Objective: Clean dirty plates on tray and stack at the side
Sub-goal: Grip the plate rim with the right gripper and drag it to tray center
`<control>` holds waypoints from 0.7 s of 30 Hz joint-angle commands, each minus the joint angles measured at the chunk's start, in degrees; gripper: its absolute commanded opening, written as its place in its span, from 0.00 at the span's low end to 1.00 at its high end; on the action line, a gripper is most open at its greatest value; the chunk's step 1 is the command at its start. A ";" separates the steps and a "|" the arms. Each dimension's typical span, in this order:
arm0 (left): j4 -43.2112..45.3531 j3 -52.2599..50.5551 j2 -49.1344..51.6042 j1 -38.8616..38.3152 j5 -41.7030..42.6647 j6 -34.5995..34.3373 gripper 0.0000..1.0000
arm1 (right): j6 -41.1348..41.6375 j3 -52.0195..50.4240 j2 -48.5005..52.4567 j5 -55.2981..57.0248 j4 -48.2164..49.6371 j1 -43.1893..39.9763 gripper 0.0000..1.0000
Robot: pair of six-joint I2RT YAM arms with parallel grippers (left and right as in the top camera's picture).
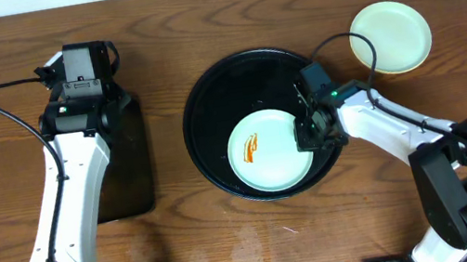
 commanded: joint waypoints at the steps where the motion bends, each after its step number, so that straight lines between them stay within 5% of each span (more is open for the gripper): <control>1: 0.46 -0.55 0.42 0.15 5.05 0.44 0.08 | -5.77 4.46 3.06 2.51 0.79 -2.67 0.01; 10: 4.87 -0.55 0.44 -0.57 24.09 5.14 0.08 | -18.01 13.75 3.08 5.46 7.54 -6.97 0.01; 21: 12.98 -0.55 3.93 -8.66 26.18 5.09 0.08 | -19.74 13.73 9.14 -7.78 10.95 -8.22 0.01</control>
